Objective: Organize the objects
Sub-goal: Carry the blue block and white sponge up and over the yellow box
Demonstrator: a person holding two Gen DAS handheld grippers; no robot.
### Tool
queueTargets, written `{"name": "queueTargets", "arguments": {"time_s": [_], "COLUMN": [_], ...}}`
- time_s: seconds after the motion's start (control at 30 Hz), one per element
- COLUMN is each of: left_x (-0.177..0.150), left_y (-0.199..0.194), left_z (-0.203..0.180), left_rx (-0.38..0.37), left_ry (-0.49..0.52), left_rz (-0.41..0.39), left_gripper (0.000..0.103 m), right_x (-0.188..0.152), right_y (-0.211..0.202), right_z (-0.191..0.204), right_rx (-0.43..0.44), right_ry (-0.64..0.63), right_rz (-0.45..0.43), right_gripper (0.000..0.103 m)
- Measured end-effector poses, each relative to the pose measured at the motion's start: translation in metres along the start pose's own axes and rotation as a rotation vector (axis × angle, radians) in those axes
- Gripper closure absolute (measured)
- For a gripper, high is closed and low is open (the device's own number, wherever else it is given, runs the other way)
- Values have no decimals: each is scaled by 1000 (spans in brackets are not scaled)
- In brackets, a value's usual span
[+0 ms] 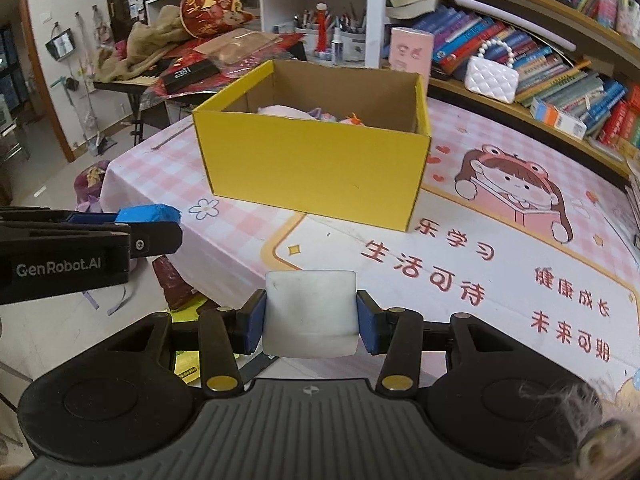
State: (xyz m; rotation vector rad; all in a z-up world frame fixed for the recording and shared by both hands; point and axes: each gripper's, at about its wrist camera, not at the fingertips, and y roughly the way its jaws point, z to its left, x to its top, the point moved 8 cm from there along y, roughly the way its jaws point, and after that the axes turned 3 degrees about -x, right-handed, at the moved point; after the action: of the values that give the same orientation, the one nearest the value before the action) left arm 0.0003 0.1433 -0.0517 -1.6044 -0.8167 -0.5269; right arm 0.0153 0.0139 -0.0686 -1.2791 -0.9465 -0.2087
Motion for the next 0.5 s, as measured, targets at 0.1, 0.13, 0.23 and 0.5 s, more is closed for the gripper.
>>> {"name": "queueTargets", "arguments": {"time_s": [0.1, 0.13, 0.23, 0.5], "left_x": [0, 0, 5, 62], "left_y": [3, 5, 7, 13], "left_z": [2, 3, 5, 17], "left_rx": [-3, -4, 2, 48], "left_ry": [-14, -19, -24, -14], "left_rz": [2, 3, -16, -132], "left_gripper": [64, 64, 64, 64], "right_x": [3, 3, 11, 82], "right_y": [3, 4, 8, 13], "right_z": [2, 2, 1, -13], "right_rx": [-3, -1, 3, -14], "right_ry": [-20, -26, -31, -10], "right_rz": [-1, -1, -22, -229], "right_gripper": [59, 59, 59, 60]}}
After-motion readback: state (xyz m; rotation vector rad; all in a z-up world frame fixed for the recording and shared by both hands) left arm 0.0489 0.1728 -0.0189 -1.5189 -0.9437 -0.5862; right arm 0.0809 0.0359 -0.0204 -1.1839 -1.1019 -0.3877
